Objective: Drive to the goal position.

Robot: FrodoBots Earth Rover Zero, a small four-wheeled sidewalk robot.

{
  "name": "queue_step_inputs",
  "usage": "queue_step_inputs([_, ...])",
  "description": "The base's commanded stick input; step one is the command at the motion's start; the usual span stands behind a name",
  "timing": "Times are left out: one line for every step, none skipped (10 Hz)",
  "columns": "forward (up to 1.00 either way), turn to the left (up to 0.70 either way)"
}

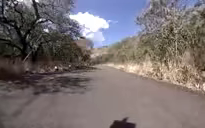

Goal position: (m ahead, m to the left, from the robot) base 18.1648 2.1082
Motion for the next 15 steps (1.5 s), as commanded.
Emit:
queue_step_inputs([0.50, 0.00])
queue_step_inputs([0.50, 0.00])
queue_step_inputs([0.50, 0.00])
queue_step_inputs([0.50, 0.00])
queue_step_inputs([0.50, 0.00])
queue_step_inputs([0.50, 0.00])
queue_step_inputs([0.50, 0.00])
queue_step_inputs([0.50, 0.00])
queue_step_inputs([0.50, 0.00])
queue_step_inputs([0.50, 0.00])
queue_step_inputs([0.50, 0.00])
queue_step_inputs([0.50, 0.00])
queue_step_inputs([0.50, 0.00])
queue_step_inputs([0.50, 0.00])
queue_step_inputs([0.50, 0.00])
